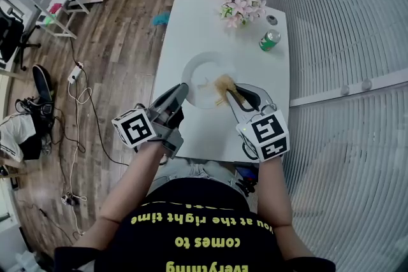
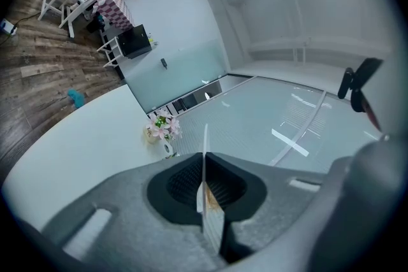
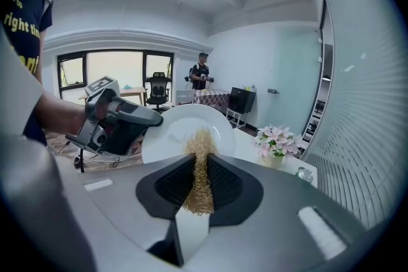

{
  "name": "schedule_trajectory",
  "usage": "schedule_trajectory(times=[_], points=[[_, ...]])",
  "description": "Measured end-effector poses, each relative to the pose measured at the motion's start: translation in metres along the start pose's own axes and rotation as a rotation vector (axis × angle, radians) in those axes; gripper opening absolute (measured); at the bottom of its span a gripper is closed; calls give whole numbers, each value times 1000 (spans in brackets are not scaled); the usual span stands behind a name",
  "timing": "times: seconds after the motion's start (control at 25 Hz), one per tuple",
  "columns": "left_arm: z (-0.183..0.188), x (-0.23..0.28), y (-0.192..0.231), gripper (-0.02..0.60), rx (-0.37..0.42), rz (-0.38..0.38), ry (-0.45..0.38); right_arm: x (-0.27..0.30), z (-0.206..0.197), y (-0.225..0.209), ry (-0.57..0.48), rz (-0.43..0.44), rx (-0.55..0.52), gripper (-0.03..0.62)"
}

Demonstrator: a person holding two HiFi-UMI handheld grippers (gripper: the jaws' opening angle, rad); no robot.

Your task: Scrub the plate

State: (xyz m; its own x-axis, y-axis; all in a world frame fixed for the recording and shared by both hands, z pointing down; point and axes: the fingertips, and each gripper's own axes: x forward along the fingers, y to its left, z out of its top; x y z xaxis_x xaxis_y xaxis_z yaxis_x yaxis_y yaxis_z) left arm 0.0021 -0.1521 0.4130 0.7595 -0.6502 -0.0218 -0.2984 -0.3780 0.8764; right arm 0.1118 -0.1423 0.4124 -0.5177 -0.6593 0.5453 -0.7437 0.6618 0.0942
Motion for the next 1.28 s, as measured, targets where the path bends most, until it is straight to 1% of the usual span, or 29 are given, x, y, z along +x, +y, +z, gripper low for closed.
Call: schedule_trajectory(times=[0.28, 0.48, 0.52, 0.56, 0.68, 0.72, 0.76, 0.8, 0.84, 1.04, 1.12, 1.28], points=[[-9, 3, 3, 15, 2, -26, 40, -11, -4, -36, -20, -84, 39, 60], [-7, -2, 4, 15, 15, -24, 47, -20, 3, -43, -55, -106, 71, 60], [-7, -3, 5, 15, 7, -25, 49, -22, 5, -43, -67, -104, 83, 60], [-9, -4, 7, 15, -22, -31, 46, -24, 7, -44, -80, -100, 96, 60], [-11, -4, 10, 14, -169, -90, 20, -31, 12, -47, -128, -83, 145, 60], [-11, -4, 10, 14, -194, -107, 16, -33, 14, -48, -144, -78, 158, 60], [-12, -5, 10, 14, -200, -112, 18, -36, 17, -49, -156, -76, 165, 60], [-12, -6, 12, 14, -182, -107, 24, -38, 19, -50, -165, -77, 168, 60], [-12, -7, 14, 14, -137, -95, 33, -40, 21, -51, -169, -79, 167, 60], [-14, -8, 21, 14, 219, 8, 118, -44, 27, -51, -178, -74, 156, 60], [-16, -8, 22, 14, 329, 35, 144, -43, 27, -48, -179, -66, 154, 60], [-18, -8, 20, 14, 517, 72, 188, -39, 25, -43, -168, -49, 149, 60]])
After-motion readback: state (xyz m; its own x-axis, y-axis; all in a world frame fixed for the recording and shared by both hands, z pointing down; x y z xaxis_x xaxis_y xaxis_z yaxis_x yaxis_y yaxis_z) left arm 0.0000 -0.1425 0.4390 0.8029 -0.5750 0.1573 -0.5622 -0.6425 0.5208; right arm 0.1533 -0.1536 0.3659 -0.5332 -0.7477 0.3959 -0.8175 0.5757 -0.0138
